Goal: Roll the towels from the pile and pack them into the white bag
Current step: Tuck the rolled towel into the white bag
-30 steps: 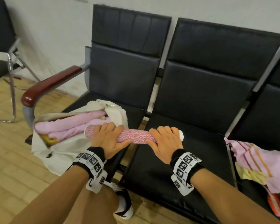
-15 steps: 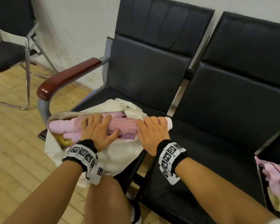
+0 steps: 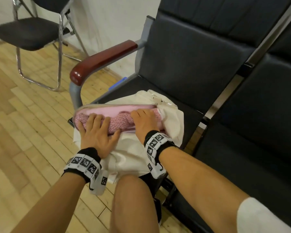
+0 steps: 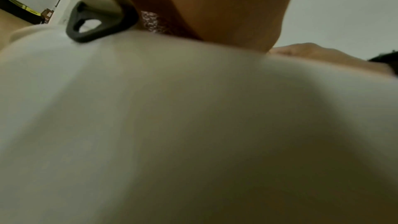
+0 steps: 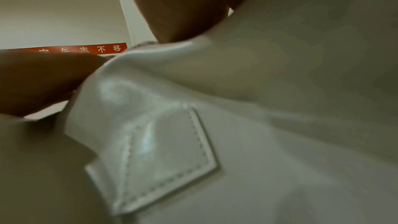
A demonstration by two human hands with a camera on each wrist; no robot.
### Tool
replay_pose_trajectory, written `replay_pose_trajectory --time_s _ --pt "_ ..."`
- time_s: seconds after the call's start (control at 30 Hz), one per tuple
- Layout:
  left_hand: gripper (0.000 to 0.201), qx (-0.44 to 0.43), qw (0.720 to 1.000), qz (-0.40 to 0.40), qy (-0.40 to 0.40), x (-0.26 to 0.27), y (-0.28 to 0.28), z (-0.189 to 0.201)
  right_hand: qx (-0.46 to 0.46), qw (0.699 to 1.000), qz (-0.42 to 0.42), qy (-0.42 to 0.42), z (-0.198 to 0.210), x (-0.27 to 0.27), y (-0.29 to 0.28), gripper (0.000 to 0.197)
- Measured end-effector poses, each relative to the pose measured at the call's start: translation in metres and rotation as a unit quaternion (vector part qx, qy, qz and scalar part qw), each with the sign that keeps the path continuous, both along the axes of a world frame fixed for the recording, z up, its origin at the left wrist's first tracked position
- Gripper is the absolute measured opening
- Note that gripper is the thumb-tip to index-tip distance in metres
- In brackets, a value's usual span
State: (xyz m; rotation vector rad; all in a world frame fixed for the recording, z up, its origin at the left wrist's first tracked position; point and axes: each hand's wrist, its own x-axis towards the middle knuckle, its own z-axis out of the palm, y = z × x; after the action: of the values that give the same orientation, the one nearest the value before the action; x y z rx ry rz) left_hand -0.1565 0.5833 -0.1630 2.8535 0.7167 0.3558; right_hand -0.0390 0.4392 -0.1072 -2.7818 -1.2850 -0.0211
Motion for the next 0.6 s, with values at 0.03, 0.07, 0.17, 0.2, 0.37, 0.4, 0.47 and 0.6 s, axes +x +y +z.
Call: replay_pose_trajectory --time_s 0.03,0.07,0.17,0.2,0.37,0.4,0.47,0.6 --pt "0.073 -0.001 1.000 0.003 0.005 -0.001 0.000 -0.002 -0.005 1.000 0.003 0.003 -0.001 0.001 0.004 0.040" --pt "0.074 -0.004 1.000 0.007 0.010 -0.001 0.001 -0.003 -0.008 1.000 0.005 0.007 -0.002 0.003 0.006 0.041" --pt "0.074 -0.012 0.999 0.007 0.031 0.007 -0.001 -0.003 -0.017 0.999 0.004 0.048 -0.008 0.010 0.000 0.038" --pt "0.074 -0.010 0.999 0.006 0.037 0.009 -0.002 -0.002 -0.008 0.997 0.002 0.074 -0.011 0.015 -0.003 0.033" --pt "0.072 -0.021 0.998 -0.020 0.064 0.017 -0.011 0.005 0.052 0.989 -0.035 0.132 -0.025 0.040 -0.022 0.019" --pt "0.072 -0.029 0.996 -0.030 0.080 0.018 -0.014 0.007 0.041 0.991 -0.044 0.116 -0.028 0.041 -0.025 0.020" --pt "0.074 -0.043 0.992 -0.045 0.112 0.019 -0.021 0.009 -0.008 0.995 -0.069 0.072 -0.034 0.042 -0.026 0.027" --pt "0.079 -0.052 0.980 -0.051 0.185 0.022 -0.028 0.011 -0.089 0.991 -0.093 0.024 -0.038 0.032 -0.024 0.034"
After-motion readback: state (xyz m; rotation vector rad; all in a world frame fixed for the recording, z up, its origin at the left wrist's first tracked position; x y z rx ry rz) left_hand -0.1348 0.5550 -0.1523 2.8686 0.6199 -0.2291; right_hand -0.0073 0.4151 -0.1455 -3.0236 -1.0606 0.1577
